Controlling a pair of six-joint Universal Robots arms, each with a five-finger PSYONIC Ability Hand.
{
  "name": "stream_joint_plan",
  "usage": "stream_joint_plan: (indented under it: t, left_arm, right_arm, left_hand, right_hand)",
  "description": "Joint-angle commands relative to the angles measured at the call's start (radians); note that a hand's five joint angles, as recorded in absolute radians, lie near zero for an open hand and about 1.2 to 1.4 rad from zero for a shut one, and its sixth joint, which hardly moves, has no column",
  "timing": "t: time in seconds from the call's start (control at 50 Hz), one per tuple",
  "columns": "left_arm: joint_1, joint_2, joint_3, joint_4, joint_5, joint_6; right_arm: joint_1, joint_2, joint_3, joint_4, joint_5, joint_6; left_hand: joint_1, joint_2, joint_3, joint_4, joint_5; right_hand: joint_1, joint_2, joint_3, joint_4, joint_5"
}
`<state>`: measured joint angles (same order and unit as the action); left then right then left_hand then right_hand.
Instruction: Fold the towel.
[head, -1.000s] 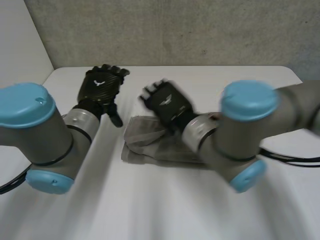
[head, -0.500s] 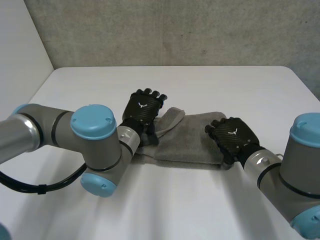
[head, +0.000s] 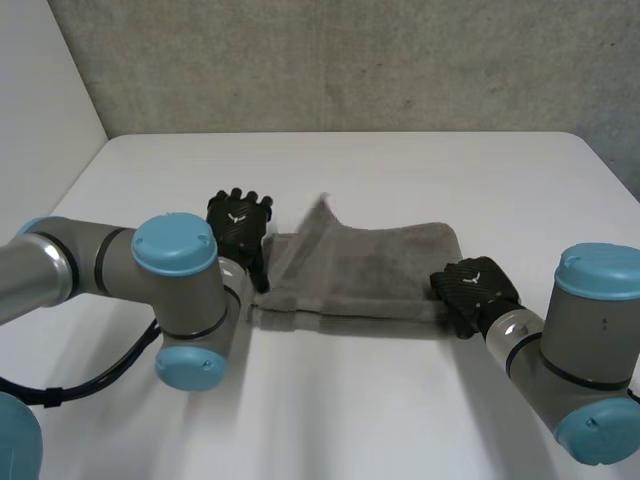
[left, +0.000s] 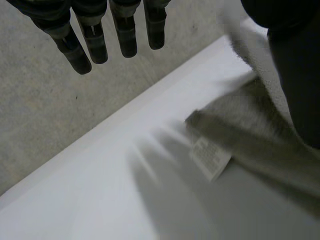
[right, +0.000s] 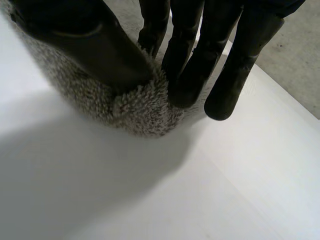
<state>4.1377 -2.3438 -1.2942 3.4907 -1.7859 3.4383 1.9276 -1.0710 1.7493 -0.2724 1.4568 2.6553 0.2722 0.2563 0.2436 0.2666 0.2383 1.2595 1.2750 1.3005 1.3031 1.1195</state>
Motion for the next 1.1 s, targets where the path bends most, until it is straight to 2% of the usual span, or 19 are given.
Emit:
stream_joint_plan:
  t: [0.02,0.26,0.34,0.38,0.4,0.44,0.5,0.6,0.68,0.74,0.78,0.82,0.84,0.86,0.88,0.94,0.98,1.04,1.1]
  left_arm:
    - [-0.008,0.02,-0.057,-0.001,-0.003,0.018]
    - [-0.051,0.135,-0.16,-0.041,-0.029,-0.002]
    - [-0.056,0.181,-0.188,-0.041,-0.03,-0.024]
    - [-0.045,0.23,-0.212,-0.041,-0.03,-0.053]
    - [-0.045,0.23,-0.212,-0.041,-0.03,-0.053]
    - [-0.027,0.273,-0.233,-0.041,-0.03,-0.071]
    - [-0.005,0.29,-0.244,-0.041,-0.03,-0.073]
    - [0.091,0.363,-0.283,-0.038,-0.013,-0.079]
    - [0.125,0.383,-0.295,-0.032,-0.012,-0.094]
    - [0.134,0.393,-0.298,-0.03,-0.01,-0.128]
    - [0.136,0.394,-0.298,-0.03,-0.006,-0.143]
    - [0.136,0.394,-0.298,-0.029,0.0,-0.157]
    - [0.136,0.394,-0.298,-0.029,0.011,-0.165]
    - [0.137,0.394,-0.295,-0.029,0.023,-0.166]
    - [0.137,0.394,-0.295,-0.029,0.023,-0.166]
    - [0.137,0.393,-0.286,-0.029,0.039,-0.168]
    - [0.134,0.393,-0.278,-0.027,0.04,-0.169]
    - [0.127,0.391,-0.272,-0.025,0.04,-0.172]
    - [0.101,0.391,-0.26,-0.001,0.04,-0.183]
  right_arm:
    - [-0.029,-0.02,0.001,0.002,0.01,-0.049]
    - [-0.05,-0.098,-0.052,-0.001,0.002,-0.256]
    - [-0.013,-0.112,-0.106,-0.01,-0.01,-0.293]
    - [0.094,-0.109,-0.174,-0.021,-0.048,-0.31]
    - [0.094,-0.109,-0.174,-0.021,-0.049,-0.31]
    - [0.206,-0.08,-0.235,-0.037,-0.122,-0.316]
    - [0.251,-0.041,-0.26,-0.044,-0.162,-0.327]
    - [0.364,0.12,-0.332,-0.012,-0.315,-0.429]
    - [0.398,0.198,-0.358,0.063,-0.348,-0.492]
    - [0.393,0.238,-0.402,0.14,-0.326,-0.514]
    - [0.392,0.24,-0.41,0.154,-0.317,-0.505]
    - [0.387,0.221,-0.401,0.148,-0.309,-0.451]
    - [0.387,0.221,-0.401,0.148,-0.309,-0.451]
    - [0.38,0.188,-0.389,0.142,-0.302,-0.398]
    - [0.38,0.187,-0.389,0.142,-0.302,-0.397]
    - [0.353,0.105,-0.35,0.108,-0.3,-0.25]
    - [0.321,0.03,-0.298,0.064,-0.299,-0.107]
    - [0.309,-0.007,-0.277,0.044,-0.296,-0.038]
    - [0.26,-0.096,-0.238,0.03,-0.257,0.128]
  left_hand:
    - [-0.05,-0.034,-0.021,-0.044,-0.19]
    - [-0.044,-0.028,-0.015,-0.038,-0.185]
    - [-0.044,-0.028,-0.015,-0.038,-0.185]
    - [-0.044,-0.028,-0.015,-0.038,-0.185]
    - [-0.044,-0.028,-0.015,-0.038,-0.185]
    - [-0.044,-0.028,-0.015,-0.038,-0.185]
    - [-0.044,-0.028,-0.015,-0.038,-0.185]
    - [-0.053,-0.037,-0.024,-0.047,-0.193]
    - [-0.059,-0.043,-0.03,-0.053,-0.199]
    - [-0.062,-0.046,-0.033,-0.056,-0.202]
    - [-0.065,-0.049,-0.036,-0.059,-0.205]
    - [-0.065,-0.049,-0.036,-0.059,-0.205]
    - [-0.065,-0.049,-0.036,-0.059,-0.205]
    - [-0.065,-0.049,-0.036,-0.059,-0.205]
    - [-0.065,-0.049,-0.036,-0.059,-0.205]
    - [-0.062,-0.046,-0.033,-0.056,-0.202]
    - [-0.065,-0.049,-0.036,-0.059,-0.205]
    - [-0.065,-0.049,-0.036,-0.059,-0.205]
    - [-0.068,-0.052,-0.039,-0.062,-0.208]
  right_hand:
    - [0.137,0.121,0.096,0.093,0.102]
    - [0.137,0.121,0.096,0.093,0.102]
    - [0.137,0.121,0.096,0.093,0.102]
    - [0.137,0.121,0.096,0.093,0.102]
    - [0.137,0.121,0.096,0.093,0.102]
    - [0.137,0.121,0.096,0.093,0.102]
    - [0.137,0.121,0.096,0.093,0.102]
    - [0.137,0.121,0.096,0.093,0.102]
    - [0.137,0.121,0.096,0.093,0.102]
    - [0.137,0.121,0.096,0.093,0.102]
    - [0.137,0.121,0.096,0.093,0.102]
    - [-0.633,-0.648,-0.674,-0.677,-0.668]
    - [-0.637,-0.653,-0.678,-0.681,-0.672]
    - [-0.8,-0.816,-0.841,-0.844,-0.835]
    - [-0.802,-0.817,-0.843,-0.845,-0.836]
    - [-0.893,-0.908,-0.934,-0.936,-0.927]
    - [-1.085,-1.1,-1.126,-1.129,-1.12]
    - [-1.085,-1.1,-1.126,-1.129,-1.12]
    - [-1.085,-1.1,-1.126,-1.129,-1.12]
